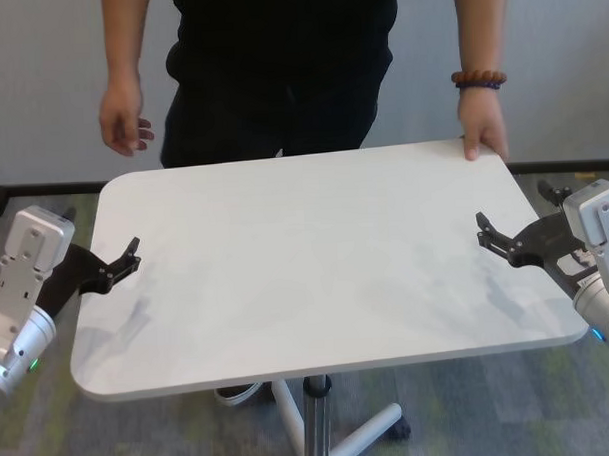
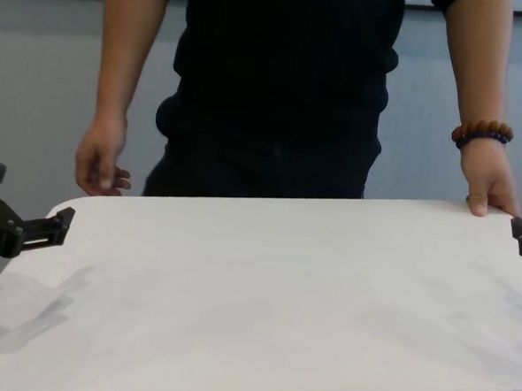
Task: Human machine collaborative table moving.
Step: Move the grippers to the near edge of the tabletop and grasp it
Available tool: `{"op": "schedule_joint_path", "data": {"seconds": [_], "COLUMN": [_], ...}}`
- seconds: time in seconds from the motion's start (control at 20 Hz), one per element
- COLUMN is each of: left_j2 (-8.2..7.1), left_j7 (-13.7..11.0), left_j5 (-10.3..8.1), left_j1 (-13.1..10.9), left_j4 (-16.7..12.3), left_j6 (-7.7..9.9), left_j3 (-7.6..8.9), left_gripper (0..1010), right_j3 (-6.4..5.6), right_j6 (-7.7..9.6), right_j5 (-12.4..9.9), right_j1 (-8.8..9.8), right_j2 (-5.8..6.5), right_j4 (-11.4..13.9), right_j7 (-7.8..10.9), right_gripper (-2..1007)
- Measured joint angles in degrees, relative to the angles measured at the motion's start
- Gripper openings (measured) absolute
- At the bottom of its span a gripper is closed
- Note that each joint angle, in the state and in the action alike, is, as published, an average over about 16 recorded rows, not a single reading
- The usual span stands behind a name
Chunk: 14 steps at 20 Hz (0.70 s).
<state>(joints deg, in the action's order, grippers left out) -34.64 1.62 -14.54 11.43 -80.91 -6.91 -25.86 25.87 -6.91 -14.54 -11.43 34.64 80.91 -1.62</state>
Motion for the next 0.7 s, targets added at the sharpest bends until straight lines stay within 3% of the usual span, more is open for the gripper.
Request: {"op": "schedule_joint_path", "data": {"seconds": [0.7], "left_j2": [0.0], "left_j7": [0.0], "left_j5": [0.0], "left_j1": [0.0], "left_j4": [0.0], "left_j6": [0.0], "left_j3": [0.0], "left_gripper": [1004], "right_j3": [0.0], "right_j6": [0.0], "right_j5": [0.0], "right_j1": [0.0], "right_j2": [0.0], "right_j4": [0.0], "right_j7": [0.0], "right_gripper": [1000]}}
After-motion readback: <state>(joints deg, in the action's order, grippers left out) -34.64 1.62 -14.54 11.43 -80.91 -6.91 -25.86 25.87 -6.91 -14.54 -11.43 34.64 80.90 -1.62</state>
